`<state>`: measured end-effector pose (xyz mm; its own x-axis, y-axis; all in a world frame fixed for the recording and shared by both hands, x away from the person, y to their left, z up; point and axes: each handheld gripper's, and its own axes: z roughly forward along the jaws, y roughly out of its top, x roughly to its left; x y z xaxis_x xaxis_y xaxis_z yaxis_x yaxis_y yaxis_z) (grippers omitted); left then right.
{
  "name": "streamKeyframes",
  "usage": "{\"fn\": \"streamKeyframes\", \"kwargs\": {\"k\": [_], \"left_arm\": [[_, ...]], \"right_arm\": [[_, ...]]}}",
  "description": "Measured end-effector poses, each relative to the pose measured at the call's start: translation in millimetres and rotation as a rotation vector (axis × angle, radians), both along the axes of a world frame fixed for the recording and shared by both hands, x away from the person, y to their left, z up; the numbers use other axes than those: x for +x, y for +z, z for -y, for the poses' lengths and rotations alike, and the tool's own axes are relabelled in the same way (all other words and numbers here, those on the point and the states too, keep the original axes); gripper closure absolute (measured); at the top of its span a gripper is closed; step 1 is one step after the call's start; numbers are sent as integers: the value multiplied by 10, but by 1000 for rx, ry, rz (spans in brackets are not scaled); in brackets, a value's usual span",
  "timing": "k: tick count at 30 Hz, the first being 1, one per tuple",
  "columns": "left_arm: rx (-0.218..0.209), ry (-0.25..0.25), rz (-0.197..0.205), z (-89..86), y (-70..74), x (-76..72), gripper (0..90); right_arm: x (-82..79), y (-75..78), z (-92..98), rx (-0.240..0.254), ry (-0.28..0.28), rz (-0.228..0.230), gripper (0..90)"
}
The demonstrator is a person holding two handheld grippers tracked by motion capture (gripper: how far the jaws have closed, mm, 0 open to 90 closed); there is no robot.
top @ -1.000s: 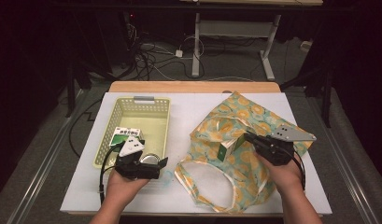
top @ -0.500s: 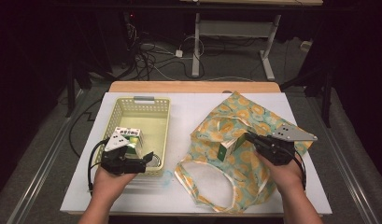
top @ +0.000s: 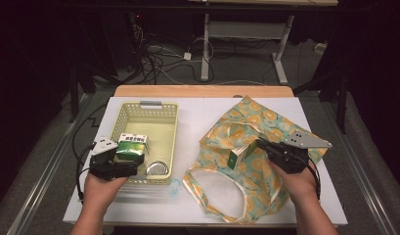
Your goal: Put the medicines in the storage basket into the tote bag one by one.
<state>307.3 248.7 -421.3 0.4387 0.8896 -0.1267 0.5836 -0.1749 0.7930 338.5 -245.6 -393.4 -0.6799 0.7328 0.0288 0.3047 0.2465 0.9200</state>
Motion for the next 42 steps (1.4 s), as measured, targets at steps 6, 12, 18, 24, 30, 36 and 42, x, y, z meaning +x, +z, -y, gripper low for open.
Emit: {"fn": "streamKeyframes", "kwargs": {"k": [6, 12, 18, 24, 30, 36, 42], "left_arm": [[-13, 41, -5, -128, -20, 8, 0], [-21, 51, -24, -181, -32, 29, 0], [-12, 65, -91, -148, 82, 246, 0], [29, 71, -161, -91, 128, 499, 0], [83, 75, -267, -17, 53, 749, 0], [104, 88, -352, 7, -28, 873, 0], [134, 83, -408, 46, -53, 921, 0]], "right_arm": [[3, -1, 2, -2, 1, 0, 900], [2, -2, 0, -1, 0, -1, 900], [11, 7, -1, 3, 3, 0, 900], [-9, 35, 14, 11, 4, 8, 900], [-6, 38, 29, 14, 3, 10, 900], [-6, 30, 28, 11, 2, 9, 900], [-9, 26, 16, 10, 2, 5, 900]]}}
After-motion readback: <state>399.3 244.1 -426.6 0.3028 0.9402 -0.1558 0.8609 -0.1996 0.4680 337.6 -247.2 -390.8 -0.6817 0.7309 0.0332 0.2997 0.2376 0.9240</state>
